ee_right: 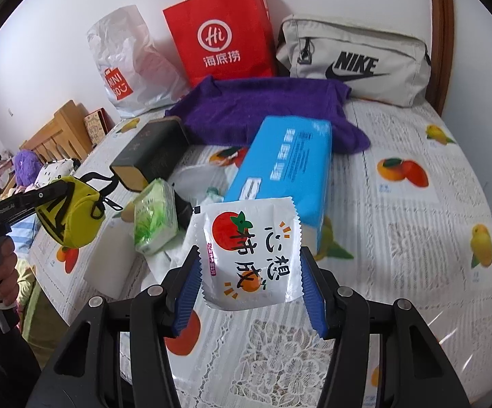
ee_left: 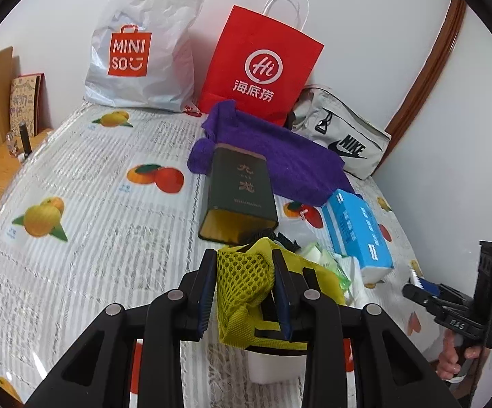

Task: Organize soft objects
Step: 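Carry the yellow pouch with the left tool while the right tool carries the packet to the purple towel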

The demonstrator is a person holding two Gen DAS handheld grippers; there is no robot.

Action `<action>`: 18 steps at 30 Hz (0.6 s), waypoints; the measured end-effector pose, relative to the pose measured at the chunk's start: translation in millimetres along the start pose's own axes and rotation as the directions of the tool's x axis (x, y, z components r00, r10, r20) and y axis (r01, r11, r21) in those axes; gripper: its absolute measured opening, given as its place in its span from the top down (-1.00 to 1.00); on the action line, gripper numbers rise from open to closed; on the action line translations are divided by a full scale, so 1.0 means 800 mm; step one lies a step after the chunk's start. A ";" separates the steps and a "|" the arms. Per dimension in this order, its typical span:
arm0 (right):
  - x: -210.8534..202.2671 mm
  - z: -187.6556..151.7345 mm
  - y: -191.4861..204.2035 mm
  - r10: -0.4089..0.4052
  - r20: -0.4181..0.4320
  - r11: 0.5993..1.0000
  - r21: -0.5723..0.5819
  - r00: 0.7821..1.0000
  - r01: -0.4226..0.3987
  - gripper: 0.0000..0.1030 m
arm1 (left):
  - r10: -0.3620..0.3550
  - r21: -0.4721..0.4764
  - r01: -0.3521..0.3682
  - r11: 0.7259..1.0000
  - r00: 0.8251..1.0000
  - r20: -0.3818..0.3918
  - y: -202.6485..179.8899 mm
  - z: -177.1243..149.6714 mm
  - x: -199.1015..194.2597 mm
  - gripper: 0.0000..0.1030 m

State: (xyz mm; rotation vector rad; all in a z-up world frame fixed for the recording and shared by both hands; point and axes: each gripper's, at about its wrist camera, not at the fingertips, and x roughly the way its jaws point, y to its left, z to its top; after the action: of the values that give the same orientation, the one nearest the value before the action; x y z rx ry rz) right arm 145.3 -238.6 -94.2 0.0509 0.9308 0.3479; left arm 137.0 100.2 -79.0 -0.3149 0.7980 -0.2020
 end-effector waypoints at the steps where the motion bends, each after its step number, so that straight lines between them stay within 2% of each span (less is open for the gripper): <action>1: -0.001 0.005 0.000 -0.002 0.004 1.000 -0.001 1.000 0.002 -0.05 | -0.001 0.001 0.001 1.000 1.000 0.001 0.000 0.003 0.001 0.43; 18: 0.033 0.104 -0.023 -0.027 0.034 1.000 -0.002 0.999 0.027 -0.05 | 0.050 0.054 -0.049 0.997 0.999 -0.012 -0.009 0.094 0.050 0.43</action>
State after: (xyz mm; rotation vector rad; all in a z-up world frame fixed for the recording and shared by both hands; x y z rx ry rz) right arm 231.1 -239.0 -68.1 0.0418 0.8962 0.3228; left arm 218.4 97.0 -53.9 -0.2431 0.8114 -0.1789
